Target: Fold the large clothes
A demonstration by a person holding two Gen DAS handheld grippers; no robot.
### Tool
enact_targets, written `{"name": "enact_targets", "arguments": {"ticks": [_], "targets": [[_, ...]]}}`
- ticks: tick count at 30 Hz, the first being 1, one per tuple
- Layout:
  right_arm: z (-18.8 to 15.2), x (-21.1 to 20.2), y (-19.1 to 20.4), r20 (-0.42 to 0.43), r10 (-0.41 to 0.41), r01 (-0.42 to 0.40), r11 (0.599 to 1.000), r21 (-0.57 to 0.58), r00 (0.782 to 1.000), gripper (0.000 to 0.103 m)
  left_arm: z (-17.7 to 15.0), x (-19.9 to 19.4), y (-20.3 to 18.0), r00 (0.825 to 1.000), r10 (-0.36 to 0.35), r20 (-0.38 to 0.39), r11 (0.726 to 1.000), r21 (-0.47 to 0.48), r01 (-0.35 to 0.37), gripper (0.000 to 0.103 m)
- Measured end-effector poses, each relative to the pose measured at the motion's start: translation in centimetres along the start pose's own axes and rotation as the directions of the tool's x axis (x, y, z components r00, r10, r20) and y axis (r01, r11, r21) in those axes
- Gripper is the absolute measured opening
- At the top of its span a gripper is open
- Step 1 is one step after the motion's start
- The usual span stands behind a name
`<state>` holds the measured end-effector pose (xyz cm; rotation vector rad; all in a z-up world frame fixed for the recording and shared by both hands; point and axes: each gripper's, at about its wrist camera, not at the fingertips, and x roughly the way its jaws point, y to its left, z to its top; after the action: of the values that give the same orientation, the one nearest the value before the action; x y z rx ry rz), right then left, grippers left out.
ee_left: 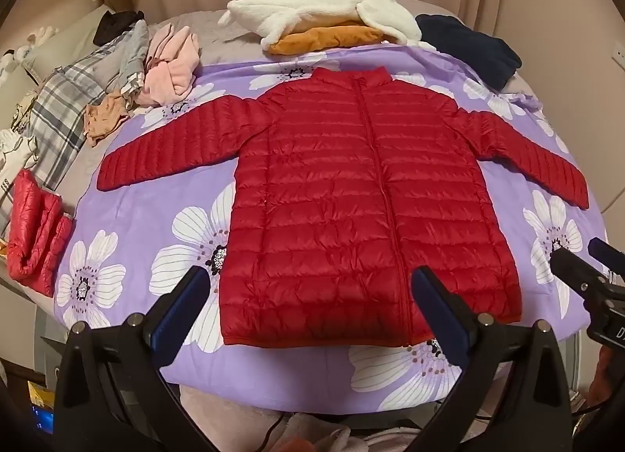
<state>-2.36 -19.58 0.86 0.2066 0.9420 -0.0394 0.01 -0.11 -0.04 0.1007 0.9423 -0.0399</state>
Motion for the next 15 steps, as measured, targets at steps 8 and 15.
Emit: {"name": "enact_targets", "arguments": {"ticks": [8,15], "targets": [[0.0,-0.2,0.1,0.000,-0.002,0.002,1.000,0.000,1.000,0.102,0.1,0.1,0.6,0.999,-0.035,-0.011,0.999,-0.028,0.035,0.103],[0.0,-0.2,0.0,0.008,-0.001,0.001,1.000,0.000,1.000,0.102,0.1,0.1,0.6,1.000,-0.020,-0.009,1.000,-0.023,0.020,0.103]]}}
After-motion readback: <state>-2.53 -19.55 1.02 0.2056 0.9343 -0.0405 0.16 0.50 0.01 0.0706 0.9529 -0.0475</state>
